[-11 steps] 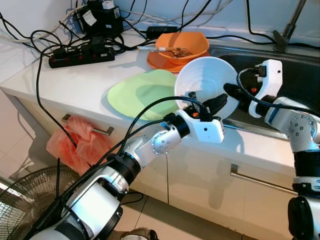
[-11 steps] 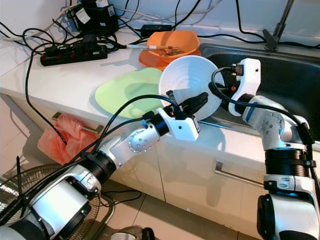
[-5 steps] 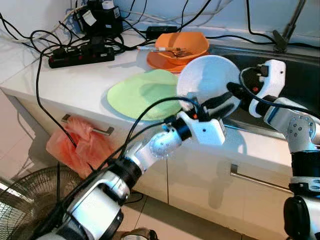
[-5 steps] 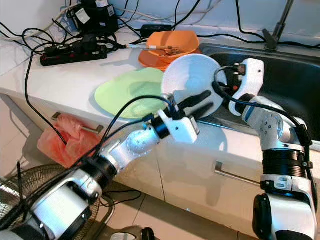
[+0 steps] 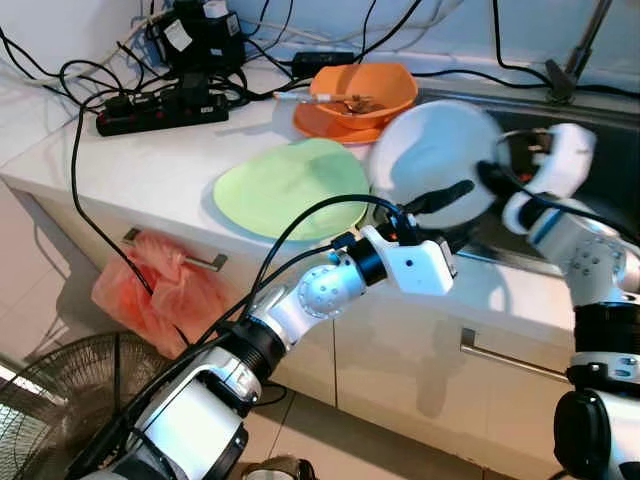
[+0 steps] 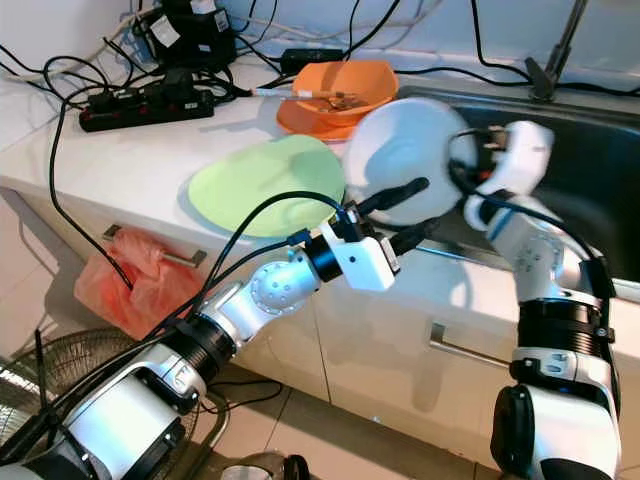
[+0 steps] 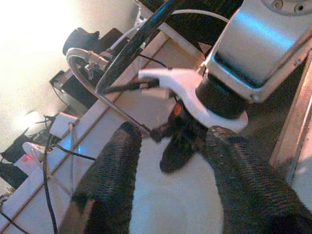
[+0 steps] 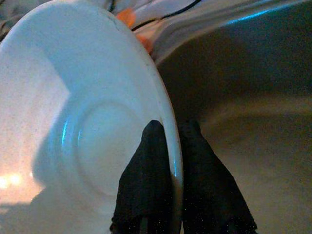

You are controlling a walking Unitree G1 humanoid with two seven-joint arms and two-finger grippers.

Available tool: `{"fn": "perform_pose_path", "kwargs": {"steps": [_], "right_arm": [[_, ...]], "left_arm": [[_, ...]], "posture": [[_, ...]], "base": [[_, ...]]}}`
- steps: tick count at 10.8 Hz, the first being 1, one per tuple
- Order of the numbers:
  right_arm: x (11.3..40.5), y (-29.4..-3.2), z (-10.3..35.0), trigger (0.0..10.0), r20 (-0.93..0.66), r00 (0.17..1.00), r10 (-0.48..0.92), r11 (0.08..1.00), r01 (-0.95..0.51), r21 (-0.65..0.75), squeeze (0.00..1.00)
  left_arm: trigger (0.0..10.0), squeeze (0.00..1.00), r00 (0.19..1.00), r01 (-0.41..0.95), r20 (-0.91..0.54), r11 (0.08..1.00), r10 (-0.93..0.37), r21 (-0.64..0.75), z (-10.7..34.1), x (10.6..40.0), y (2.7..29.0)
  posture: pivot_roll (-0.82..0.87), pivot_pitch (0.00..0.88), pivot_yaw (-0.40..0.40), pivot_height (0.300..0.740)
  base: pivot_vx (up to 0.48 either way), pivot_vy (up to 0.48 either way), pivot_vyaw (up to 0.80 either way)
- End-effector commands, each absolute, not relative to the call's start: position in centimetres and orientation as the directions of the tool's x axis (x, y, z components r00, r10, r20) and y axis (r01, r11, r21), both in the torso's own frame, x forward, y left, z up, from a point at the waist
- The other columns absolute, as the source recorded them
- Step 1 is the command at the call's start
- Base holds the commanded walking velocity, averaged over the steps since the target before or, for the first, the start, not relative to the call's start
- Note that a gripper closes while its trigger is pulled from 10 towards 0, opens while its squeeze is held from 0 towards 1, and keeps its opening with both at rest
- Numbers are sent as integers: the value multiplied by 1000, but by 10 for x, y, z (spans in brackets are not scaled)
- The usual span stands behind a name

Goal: Kitchen organization

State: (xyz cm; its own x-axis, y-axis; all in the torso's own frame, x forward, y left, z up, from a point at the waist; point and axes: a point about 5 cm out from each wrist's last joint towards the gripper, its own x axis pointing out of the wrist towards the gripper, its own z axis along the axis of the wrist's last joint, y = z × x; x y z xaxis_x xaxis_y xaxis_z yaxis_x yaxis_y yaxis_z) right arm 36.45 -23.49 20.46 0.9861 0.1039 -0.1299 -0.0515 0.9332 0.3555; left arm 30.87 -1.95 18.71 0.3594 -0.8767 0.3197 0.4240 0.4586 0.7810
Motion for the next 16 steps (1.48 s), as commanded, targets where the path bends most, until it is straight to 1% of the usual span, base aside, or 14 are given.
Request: {"fn": "perform_pose_path", "kwargs": {"steps": [1, 4, 5, 6, 7, 8, 9, 10, 14, 16], "right_arm": [[368, -239, 219, 0, -63, 996, 58, 934, -31, 355, 0], [368, -260, 218, 0, -58, 993, -103, 941, 117, 316, 0], [367, -268, 213, 0, -90, 983, -160, 946, 179, 272, 0], [366, -275, 207, 0, -117, 973, -201, 945, 224, 237, 0], [365, -281, 202, 0, -133, 963, -233, 945, 257, 205, 0], [363, -287, 194, 0, -159, 951, -267, 939, 294, 181, 0], [361, -294, 184, 0, -190, 934, -301, 932, 330, 146, 0], [360, -298, 179, 0, -205, 926, -317, 930, 346, 122, 0], [354, -318, 156, 0, -282, 883, -375, 919, 393, 12, 0], [351, -323, 151, 0, -295, 874, -386, 915, 404, 1, 0]], "left_arm": [[10000, 1000, 357, 426, 336, 472, -872, 772, 190, 308, -17], [10000, 1000, 354, 451, 332, 471, -874, 758, 188, 307, -17], [10000, 1000, 374, 471, 332, 486, -866, 736, 187, 309, -16], [10000, 1000, 419, 475, 329, 513, -846, 715, 186, 313, -13], [10000, 1000, 490, 491, 320, 560, -811, 667, 183, 319, -10], [10000, 1000, 511, 523, 314, 579, -801, 626, 182, 321, -9], [10000, 1000, 509, 539, 326, 591, -796, 600, 184, 321, -6], [10000, 1000, 506, 546, 325, 589, -799, 596, 184, 320, -5], [10000, 1000, 537, 556, 309, 604, -785, 571, 185, 322, 0], [10000, 1000, 543, 567, 310, 613, -780, 550, 184, 321, 1]], "posture": [[119, 46, 83, 740], [117, 46, 82, 740], [116, 47, 81, 740], [116, 47, 81, 740], [116, 47, 81, 740], [120, 49, 79, 740], [120, 50, 80, 740], [121, 50, 80, 740], [129, 47, 74, 740], [128, 48, 75, 740]], "base": [[0, 0, 0], [0, 0, 0], [0, 0, 0], [0, 0, 0], [0, 0, 0], [0, 0, 0], [0, 0, 0], [0, 0, 0], [0, 0, 0], [0, 0, 0]]}}
